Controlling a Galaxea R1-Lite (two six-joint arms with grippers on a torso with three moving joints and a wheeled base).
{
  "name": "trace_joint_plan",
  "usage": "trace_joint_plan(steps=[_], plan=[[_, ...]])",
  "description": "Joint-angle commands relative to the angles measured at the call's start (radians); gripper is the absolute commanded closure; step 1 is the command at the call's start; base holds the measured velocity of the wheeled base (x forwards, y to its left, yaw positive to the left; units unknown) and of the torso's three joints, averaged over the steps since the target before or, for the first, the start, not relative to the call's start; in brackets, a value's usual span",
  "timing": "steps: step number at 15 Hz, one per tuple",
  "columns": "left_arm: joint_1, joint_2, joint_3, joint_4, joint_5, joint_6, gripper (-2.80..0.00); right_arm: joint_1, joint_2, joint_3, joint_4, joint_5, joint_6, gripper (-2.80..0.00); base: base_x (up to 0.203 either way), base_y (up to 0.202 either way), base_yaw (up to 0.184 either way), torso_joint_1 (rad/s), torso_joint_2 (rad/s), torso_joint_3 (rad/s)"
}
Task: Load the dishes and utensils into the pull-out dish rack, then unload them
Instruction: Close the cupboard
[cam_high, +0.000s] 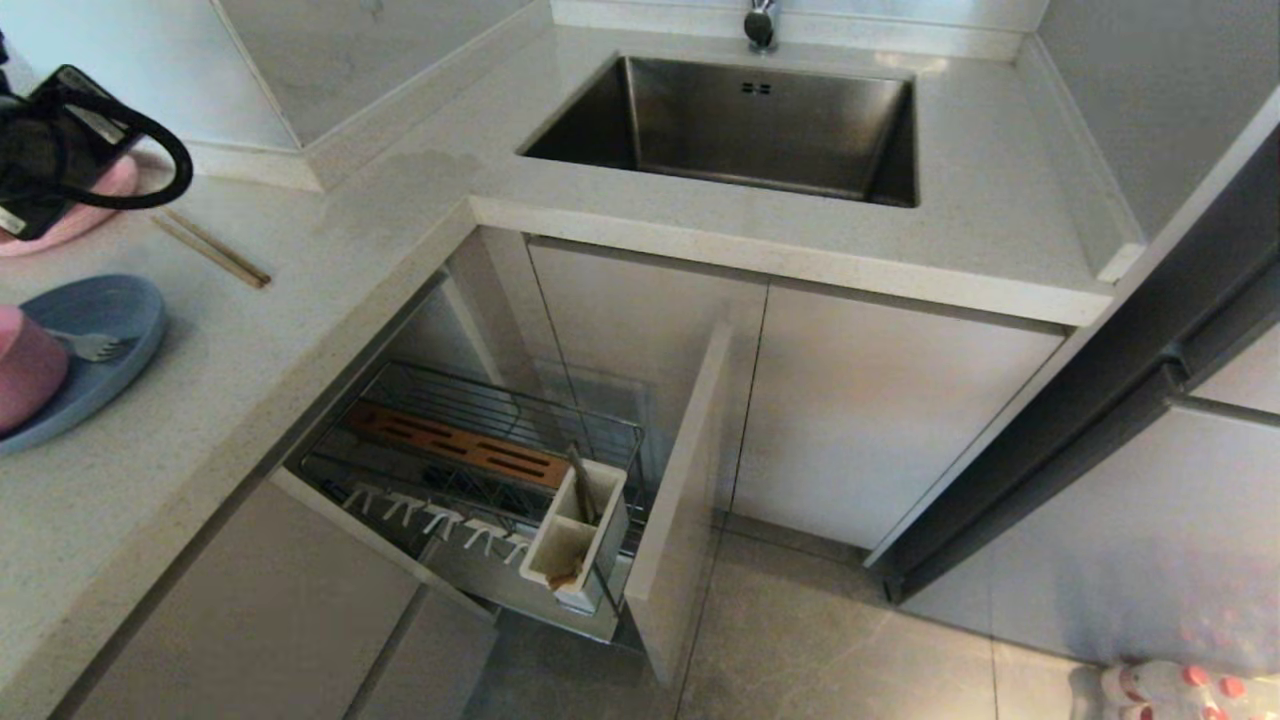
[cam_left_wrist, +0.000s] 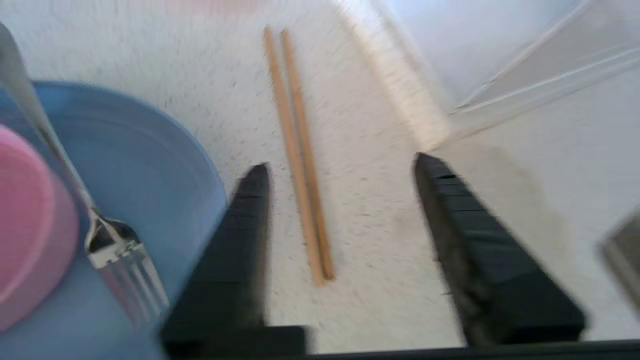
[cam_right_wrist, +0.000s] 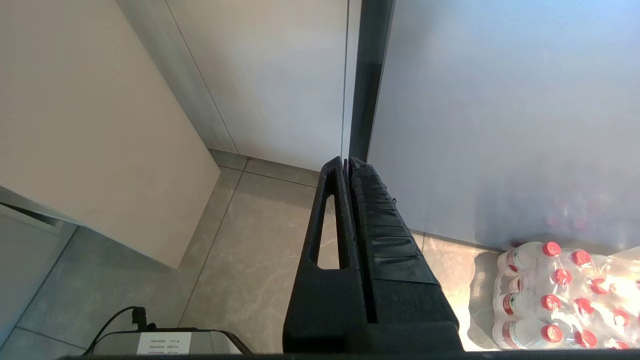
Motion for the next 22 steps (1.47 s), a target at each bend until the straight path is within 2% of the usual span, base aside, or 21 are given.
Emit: trace_joint_plan(steps=[1, 6, 9, 10, 12, 17, 18, 19, 20, 22], plan=[[-0.007, -0.066, 0.01, 0.001, 0.0, -0.003, 0.0, 0.0, 0.0, 0.0, 0.0, 0.0, 0.0, 0.0, 0.0, 0.0, 0.0, 0.0, 0.0, 0.0], [-0.051, -0.198, 0.059, 0.003, -0.063, -0.002, 0.0, 0.0, 0.0, 0.0, 0.0, 0.0, 0.0, 0.0, 0.0, 0.0, 0.0, 0.0, 0.0, 0.0], [-0.124, -0.289, 0.109, 0.029, -0.198, -0.003, 0.0, 0.0, 0.001, 0.0, 0.0, 0.0, 0.0, 0.0, 0.0, 0.0, 0.0, 0.0, 0.0, 0.0], [-0.164, -0.315, 0.126, 0.051, -0.259, -0.003, 0.0, 0.0, 0.002, 0.0, 0.0, 0.0, 0.0, 0.0, 0.0, 0.0, 0.0, 0.0, 0.0, 0.0], [-0.232, -0.357, 0.149, 0.151, -0.441, -0.005, 0.0, 0.0, 0.0, 0.0, 0.0, 0.0, 0.0, 0.0, 0.0, 0.0, 0.0, 0.0, 0.0, 0.0], [-0.297, -0.318, 0.129, 0.369, -0.882, -0.003, 0.0, 0.0, 0.0, 0.0, 0.0, 0.0, 0.0, 0.0, 0.0, 0.0, 0.0, 0.0, 0.0, 0.0], [-0.316, -0.279, 0.108, 0.39, -0.938, 0.004, 0.0, 0.0, 0.0, 0.0, 0.0, 0.0, 0.0, 0.0, 0.0, 0.0, 0.0, 0.0, 0.0, 0.0], [-0.336, -0.234, 0.088, 0.401, -0.965, 0.031, 0.0, 0.0, 0.0, 0.0, 0.0, 0.0, 0.0, 0.0, 0.0, 0.0, 0.0, 0.0, 0.0, 0.0], [-0.36, -0.187, 0.072, 0.412, -0.981, 0.075, 0.0, 0.0, 0.001, 0.0, 0.0, 0.0, 0.0, 0.0, 0.0, 0.0, 0.0, 0.0, 0.0, 0.0], [-0.41, -0.085, 0.044, 0.441, -0.992, 0.11, 0.0, 0.0, 0.0, 0.0, 0.0, 0.0, 0.0, 0.0, 0.0, 0.0, 0.0, 0.0, 0.0, 0.0]])
